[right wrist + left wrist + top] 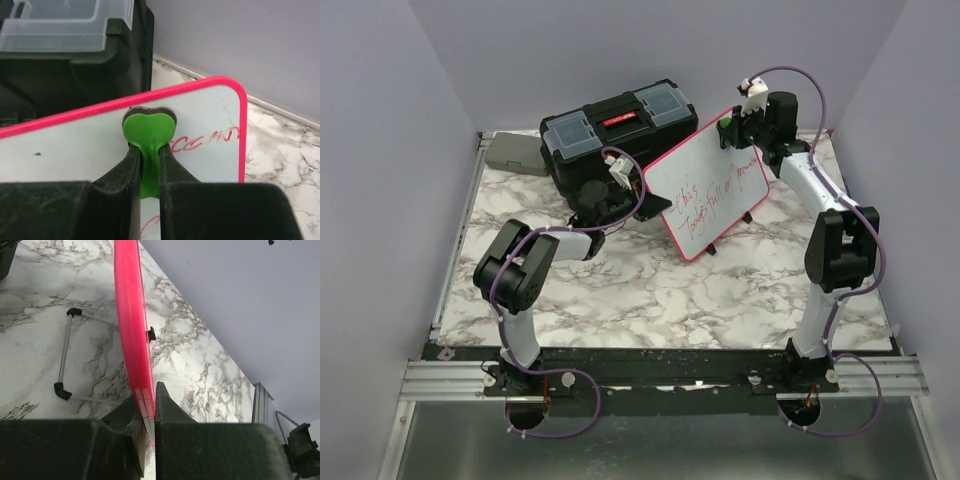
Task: Erase the whiteboard
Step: Erase the whiteboard at the whiteboard stand.
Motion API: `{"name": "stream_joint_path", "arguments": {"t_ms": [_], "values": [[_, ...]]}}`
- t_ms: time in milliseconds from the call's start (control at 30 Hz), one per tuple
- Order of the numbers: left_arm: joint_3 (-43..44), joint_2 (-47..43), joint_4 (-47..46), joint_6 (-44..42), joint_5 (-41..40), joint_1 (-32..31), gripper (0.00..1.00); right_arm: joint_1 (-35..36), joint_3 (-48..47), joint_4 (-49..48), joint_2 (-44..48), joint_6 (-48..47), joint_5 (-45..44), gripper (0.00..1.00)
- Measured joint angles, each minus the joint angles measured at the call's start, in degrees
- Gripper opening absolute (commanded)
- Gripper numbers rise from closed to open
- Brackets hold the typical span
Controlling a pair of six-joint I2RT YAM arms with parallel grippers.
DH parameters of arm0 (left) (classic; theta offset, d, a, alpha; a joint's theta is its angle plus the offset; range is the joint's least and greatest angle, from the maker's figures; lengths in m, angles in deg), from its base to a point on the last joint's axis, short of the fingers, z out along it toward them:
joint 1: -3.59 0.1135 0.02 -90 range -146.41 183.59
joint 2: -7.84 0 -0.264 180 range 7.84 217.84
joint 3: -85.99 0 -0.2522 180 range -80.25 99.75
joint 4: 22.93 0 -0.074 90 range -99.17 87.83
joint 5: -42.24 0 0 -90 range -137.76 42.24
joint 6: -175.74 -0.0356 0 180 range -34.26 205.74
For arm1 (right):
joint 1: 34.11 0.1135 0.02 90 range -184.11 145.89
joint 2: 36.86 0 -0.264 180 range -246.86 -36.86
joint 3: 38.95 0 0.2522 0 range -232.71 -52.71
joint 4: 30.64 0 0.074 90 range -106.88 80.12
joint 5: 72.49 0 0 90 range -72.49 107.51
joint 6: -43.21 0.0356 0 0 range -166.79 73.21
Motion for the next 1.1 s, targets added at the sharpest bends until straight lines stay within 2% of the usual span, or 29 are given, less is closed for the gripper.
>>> {"name": "stream_joint_path", "arguments": {"t_ms": [433,633,867,1100], "values": [[0.0,0.5,-0.8,0.8,0.2,0.3,0.00,-0.6,9.1,2.4,3.7,-5.5,7.0,0.01],[0.0,0.5,-0.9,0.8,0.3,0.3,0.00,-0.3,4.5,5.0,2.0,-2.9,5.0,0.01],[-0.1,0.5,-1.0,0.8,0.3,0.3,0.00,0.4,-4.2,5.3,-1.8,-0.8,-1.4,0.01],[-0.1,0.5,-1.0,0.9,0.3,0.3,0.00,0.3,-2.9,4.3,-1.6,-1.6,-2.9,0.01]]}}
